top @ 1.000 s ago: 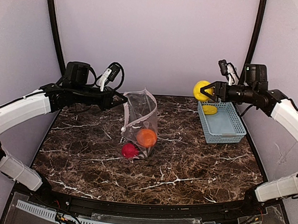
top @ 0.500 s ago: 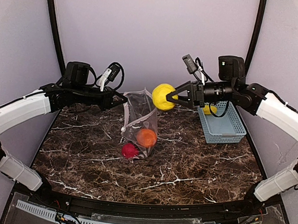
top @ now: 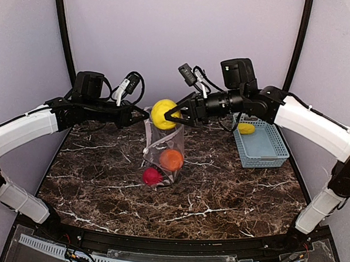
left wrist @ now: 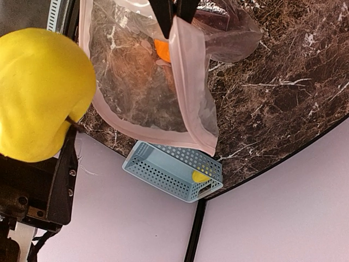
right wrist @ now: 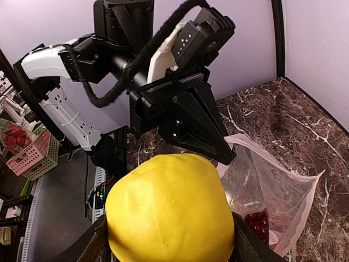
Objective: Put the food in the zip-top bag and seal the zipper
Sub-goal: Place the fake fruit in the zipper food storage bag, then adjust the fake fruit in the bin, then pick up the fake fruit from the bin.
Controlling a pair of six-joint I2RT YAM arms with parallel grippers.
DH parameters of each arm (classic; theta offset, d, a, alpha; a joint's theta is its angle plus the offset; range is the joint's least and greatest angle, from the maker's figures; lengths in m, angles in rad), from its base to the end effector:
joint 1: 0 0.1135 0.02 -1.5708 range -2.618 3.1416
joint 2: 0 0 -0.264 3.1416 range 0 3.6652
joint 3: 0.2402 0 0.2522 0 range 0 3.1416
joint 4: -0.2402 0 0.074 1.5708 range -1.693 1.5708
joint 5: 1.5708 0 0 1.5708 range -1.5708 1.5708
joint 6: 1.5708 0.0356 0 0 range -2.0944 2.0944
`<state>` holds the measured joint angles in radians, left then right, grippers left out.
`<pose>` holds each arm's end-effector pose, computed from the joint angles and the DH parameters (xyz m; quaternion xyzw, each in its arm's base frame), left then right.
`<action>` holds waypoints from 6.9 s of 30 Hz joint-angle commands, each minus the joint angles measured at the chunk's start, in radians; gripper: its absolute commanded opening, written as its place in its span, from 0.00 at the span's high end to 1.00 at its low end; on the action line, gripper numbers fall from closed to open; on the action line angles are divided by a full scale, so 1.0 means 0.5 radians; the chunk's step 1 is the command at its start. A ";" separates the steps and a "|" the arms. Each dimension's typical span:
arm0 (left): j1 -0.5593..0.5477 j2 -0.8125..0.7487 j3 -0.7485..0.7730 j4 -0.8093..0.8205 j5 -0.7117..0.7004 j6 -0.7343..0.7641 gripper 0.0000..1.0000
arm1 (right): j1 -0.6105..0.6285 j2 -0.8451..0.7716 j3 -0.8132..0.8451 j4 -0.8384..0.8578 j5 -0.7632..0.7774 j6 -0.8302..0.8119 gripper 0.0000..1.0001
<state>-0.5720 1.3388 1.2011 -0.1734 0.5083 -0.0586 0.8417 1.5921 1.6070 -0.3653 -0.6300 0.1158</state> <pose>0.2515 -0.1825 0.3641 0.3418 0.7189 -0.3700 0.4790 0.2283 0.2871 0.4058 -0.4426 0.6654 0.4763 0.3666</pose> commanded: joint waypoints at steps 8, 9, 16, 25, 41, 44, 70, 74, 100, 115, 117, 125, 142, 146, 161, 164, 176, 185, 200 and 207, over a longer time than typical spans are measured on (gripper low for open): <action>0.000 -0.076 -0.021 0.017 0.017 0.025 0.99 | 0.159 0.354 0.500 -0.541 0.726 -0.175 0.35; 0.000 -0.076 -0.021 0.016 0.017 0.026 0.99 | 0.169 0.372 0.531 -0.576 0.779 -0.183 0.34; 0.001 -0.073 -0.021 0.017 0.017 0.027 0.99 | 0.206 0.485 0.694 -0.773 1.086 -0.194 0.28; 0.000 -0.059 -0.021 0.018 0.017 0.025 0.99 | 0.216 0.491 0.707 -0.790 1.107 -0.216 0.11; 0.000 -0.070 -0.021 0.016 0.014 0.028 0.99 | 0.232 0.380 0.690 -0.742 0.945 -0.178 0.12; 0.000 -0.079 -0.024 0.017 0.002 0.028 0.99 | 0.249 0.236 0.600 -0.645 0.852 -0.135 0.11; 0.000 -0.100 -0.033 0.024 -0.020 0.032 0.99 | -0.826 -0.271 -0.512 -0.235 1.633 0.556 0.05; 0.000 -0.100 -0.031 0.024 -0.013 0.029 0.99 | -1.057 -0.089 -0.540 -0.110 1.566 0.611 0.04; 0.000 -0.097 -0.024 0.009 -0.028 0.049 0.99 | -1.392 1.099 0.164 -0.024 1.643 0.918 0.01; 0.000 -0.112 -0.023 0.011 -0.020 0.047 0.99 | -1.392 1.362 0.412 -0.193 1.790 0.830 0.02; 0.000 -0.115 -0.022 0.011 -0.020 0.047 0.99 | -1.394 1.345 0.393 -0.210 1.797 0.814 0.03; 0.000 -0.109 -0.024 0.013 -0.007 0.038 0.99 | -1.402 1.085 0.121 -0.195 1.952 0.689 0.09; 0.000 -0.103 -0.028 0.033 0.019 0.017 0.99 | -1.509 0.822 -0.137 -0.191 1.606 0.605 0.05; 0.000 -0.106 -0.028 0.029 0.016 0.018 0.99 | -1.495 0.891 -0.100 -0.172 1.574 0.563 0.06; 0.001 -0.099 -0.028 0.027 0.011 0.022 0.99 | -1.488 1.020 -0.026 -0.193 1.546 0.329 0.15; 0.000 -0.093 -0.028 0.025 0.010 0.022 0.99 | -1.475 0.947 -0.105 -0.159 1.487 0.285 0.16; 0.000 -0.078 -0.028 0.026 0.014 0.015 0.99 | -1.458 1.008 -0.054 -0.191 1.619 0.146 0.12; 0.000 -0.076 -0.024 0.021 0.011 0.018 0.99 | -1.463 1.159 0.117 -0.221 1.584 0.051 0.14; 0.000 -0.076 -0.024 0.018 0.005 0.022 0.99 | -1.462 1.186 0.140 -0.236 1.566 0.017 0.46; 0.000 -0.079 -0.024 0.015 0.002 0.022 0.99 | -1.462 1.118 0.083 -0.208 1.548 0.017 0.52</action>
<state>-0.5720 1.3216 1.1950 -0.1734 0.5007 -0.0471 0.1108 2.1750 1.6569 -0.4759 0.1532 0.1284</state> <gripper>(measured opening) 0.008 0.600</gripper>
